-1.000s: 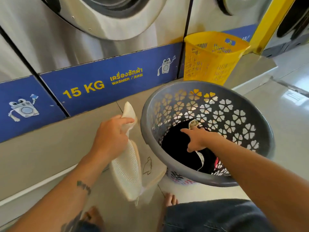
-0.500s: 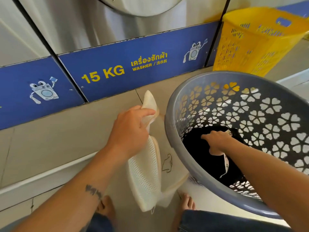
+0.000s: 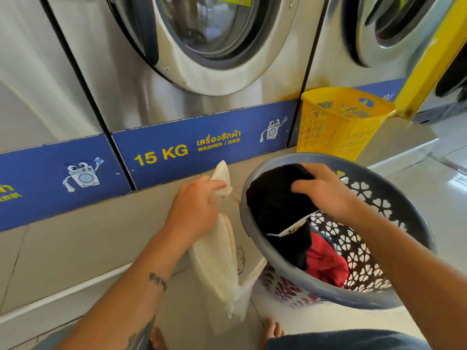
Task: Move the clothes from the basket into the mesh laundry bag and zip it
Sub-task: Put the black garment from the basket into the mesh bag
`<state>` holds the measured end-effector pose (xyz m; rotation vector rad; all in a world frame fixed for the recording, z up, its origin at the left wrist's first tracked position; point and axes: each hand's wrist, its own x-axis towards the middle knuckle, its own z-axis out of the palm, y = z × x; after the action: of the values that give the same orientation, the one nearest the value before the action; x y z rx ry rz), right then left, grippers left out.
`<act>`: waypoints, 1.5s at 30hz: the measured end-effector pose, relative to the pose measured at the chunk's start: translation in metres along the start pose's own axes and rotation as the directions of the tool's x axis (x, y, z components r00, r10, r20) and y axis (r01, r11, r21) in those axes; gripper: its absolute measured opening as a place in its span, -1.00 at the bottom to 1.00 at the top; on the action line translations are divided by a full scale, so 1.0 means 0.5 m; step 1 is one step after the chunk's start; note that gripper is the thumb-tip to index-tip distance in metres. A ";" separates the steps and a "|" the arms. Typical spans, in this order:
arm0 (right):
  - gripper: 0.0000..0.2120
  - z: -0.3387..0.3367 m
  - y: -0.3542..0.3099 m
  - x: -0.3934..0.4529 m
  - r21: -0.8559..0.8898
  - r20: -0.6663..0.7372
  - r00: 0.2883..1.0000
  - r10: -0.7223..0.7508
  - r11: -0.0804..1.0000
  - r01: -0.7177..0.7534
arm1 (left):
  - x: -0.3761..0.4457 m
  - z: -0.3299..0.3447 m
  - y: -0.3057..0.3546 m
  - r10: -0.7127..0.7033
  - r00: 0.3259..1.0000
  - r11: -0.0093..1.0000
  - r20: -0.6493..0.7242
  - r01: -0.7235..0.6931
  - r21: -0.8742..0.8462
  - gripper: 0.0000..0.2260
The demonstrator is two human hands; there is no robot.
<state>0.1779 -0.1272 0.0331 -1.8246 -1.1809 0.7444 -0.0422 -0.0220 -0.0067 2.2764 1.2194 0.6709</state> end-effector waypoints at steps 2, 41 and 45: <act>-0.81 0.023 -0.048 -0.044 0.115 -0.020 0.999 -0.044 0.992 0.046 | -0.012 -0.015 0.003 0.003 1.000 1.000 -0.019 -0.003 -0.018 -0.57; -0.33 0.229 0.022 -0.068 -0.719 -0.077 0.962 -0.262 0.683 0.128 | -0.070 -0.056 -0.054 0.019 0.997 0.973 -0.070 -0.035 -0.226 -0.53; -0.34 0.230 0.001 -0.087 -0.601 -0.021 0.938 -0.345 0.754 0.264 | -0.069 -0.052 -0.055 0.030 0.997 0.963 -0.070 -0.048 -0.266 -0.52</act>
<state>0.0678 -0.1308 -0.0218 -2.0477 -1.7026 0.0446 -0.0920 -0.0334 -0.0104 2.0718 1.0440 0.8746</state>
